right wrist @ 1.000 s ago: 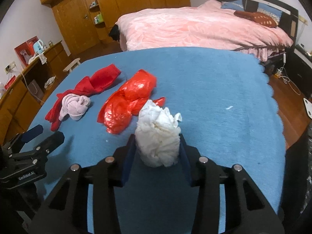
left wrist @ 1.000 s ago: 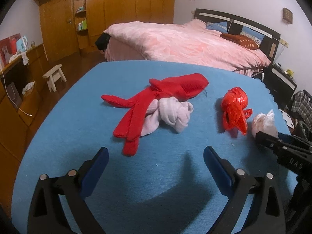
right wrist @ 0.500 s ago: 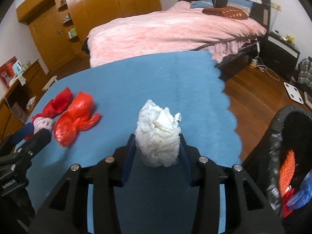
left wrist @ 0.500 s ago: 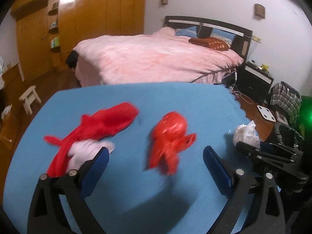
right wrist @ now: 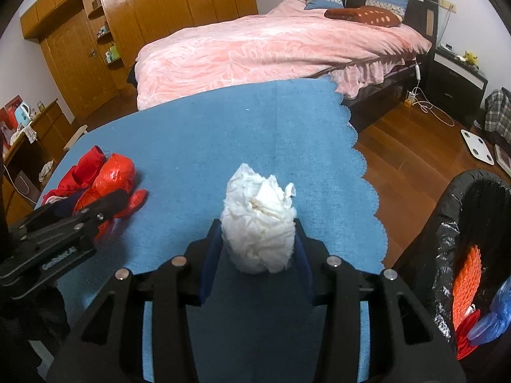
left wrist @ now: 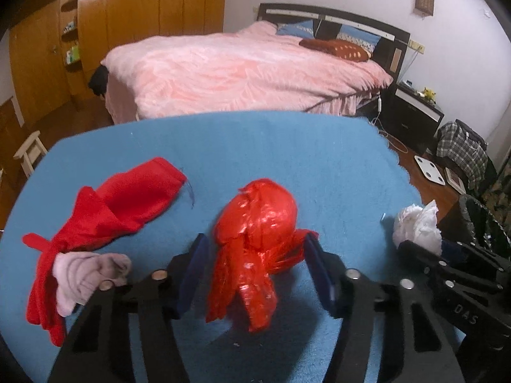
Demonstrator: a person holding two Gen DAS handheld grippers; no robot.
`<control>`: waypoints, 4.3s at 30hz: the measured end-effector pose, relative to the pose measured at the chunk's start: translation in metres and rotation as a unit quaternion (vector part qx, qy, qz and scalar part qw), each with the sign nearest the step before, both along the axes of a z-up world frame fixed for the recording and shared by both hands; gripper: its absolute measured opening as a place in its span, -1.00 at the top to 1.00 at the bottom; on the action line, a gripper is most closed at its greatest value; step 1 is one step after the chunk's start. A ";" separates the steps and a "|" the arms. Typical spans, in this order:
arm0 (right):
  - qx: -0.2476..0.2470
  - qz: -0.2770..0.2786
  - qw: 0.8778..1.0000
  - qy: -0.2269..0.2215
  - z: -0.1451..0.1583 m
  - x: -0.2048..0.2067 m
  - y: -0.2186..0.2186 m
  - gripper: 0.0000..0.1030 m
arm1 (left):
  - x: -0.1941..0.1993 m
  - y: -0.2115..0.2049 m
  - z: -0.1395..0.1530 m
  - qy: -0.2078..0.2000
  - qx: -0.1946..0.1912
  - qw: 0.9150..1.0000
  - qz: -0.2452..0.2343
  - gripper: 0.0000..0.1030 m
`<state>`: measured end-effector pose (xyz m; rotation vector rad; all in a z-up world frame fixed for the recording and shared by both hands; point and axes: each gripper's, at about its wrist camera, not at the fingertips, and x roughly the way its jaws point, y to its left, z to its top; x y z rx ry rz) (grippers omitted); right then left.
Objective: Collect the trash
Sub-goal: 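Grasp the red plastic bag with the left tool and lift it, then carry red plastic bag and white tissue toward the bin, then open both tools over the bin to drop the red bag and tissue, then move both open tools back over the red glove and pink sock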
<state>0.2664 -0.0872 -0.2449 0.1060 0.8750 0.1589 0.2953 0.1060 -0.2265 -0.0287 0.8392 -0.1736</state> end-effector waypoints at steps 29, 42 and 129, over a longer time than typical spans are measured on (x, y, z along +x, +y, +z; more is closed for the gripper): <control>-0.004 -0.001 1.000 0.001 -0.005 0.001 0.004 0.16 | -0.014 -0.006 0.009 -0.023 0.009 1.000 -0.003 0.49; 0.006 -0.001 1.000 -0.009 0.010 -0.017 -0.006 0.17 | -0.050 0.000 0.036 -0.019 0.006 0.999 0.025 0.49; -0.020 -0.189 0.977 -0.094 0.097 -0.179 -0.209 -0.89 | -0.093 -0.127 0.089 -0.033 -0.027 0.997 -0.071 -0.89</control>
